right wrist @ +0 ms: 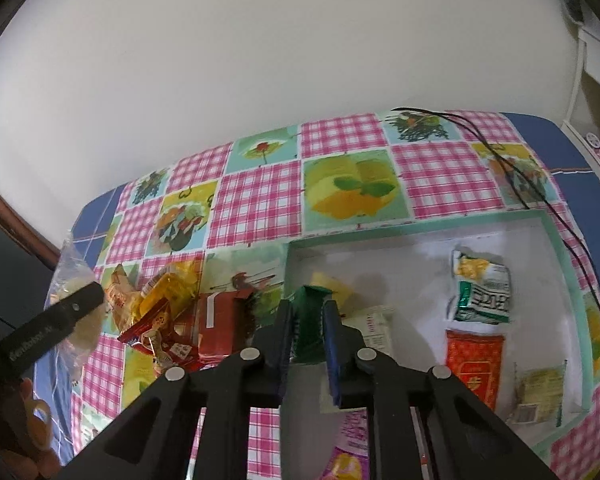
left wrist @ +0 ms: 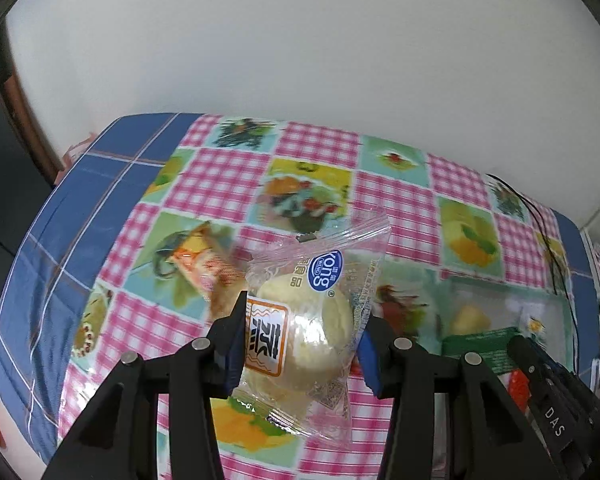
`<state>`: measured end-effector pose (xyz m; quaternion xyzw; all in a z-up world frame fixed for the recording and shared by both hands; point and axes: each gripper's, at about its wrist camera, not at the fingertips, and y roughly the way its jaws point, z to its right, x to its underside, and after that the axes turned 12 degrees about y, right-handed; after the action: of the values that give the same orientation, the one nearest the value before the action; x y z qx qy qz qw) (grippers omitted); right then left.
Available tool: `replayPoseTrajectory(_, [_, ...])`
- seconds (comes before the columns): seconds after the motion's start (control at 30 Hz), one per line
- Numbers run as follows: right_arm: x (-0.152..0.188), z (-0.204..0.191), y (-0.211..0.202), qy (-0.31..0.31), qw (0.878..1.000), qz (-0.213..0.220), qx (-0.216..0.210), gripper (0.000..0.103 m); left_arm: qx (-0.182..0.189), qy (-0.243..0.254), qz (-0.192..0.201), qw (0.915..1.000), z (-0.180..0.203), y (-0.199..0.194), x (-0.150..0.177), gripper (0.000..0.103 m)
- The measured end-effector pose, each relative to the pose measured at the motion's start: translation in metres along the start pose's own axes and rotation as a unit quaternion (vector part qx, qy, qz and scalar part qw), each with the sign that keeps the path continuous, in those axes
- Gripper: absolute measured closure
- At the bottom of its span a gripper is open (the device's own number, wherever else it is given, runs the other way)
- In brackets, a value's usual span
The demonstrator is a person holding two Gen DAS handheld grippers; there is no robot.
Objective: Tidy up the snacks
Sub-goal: 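Carry the bun bag and green pack into the tray and open both tools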
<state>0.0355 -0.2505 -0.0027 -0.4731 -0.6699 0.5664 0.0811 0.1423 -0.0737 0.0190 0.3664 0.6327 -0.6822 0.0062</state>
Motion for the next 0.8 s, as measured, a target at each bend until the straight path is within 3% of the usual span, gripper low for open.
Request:
replayPoseTrajectory(0.43, [-0.01, 0.038, -0.008, 0.034, 0.999, -0.006, 0.003, 0.092, 0.02, 0.06, -0.011, 0.9979, 0.069, 0.005, 0.003, 0.054])
replayPoseTrajectory(0.8, [-0.02, 0.1, -0.019, 0.086, 0.995, -0.006, 0.048, 0.092, 0.088, 0.132, -0.024, 0.9871, 0.152, 0.008, 0.017, 0.054])
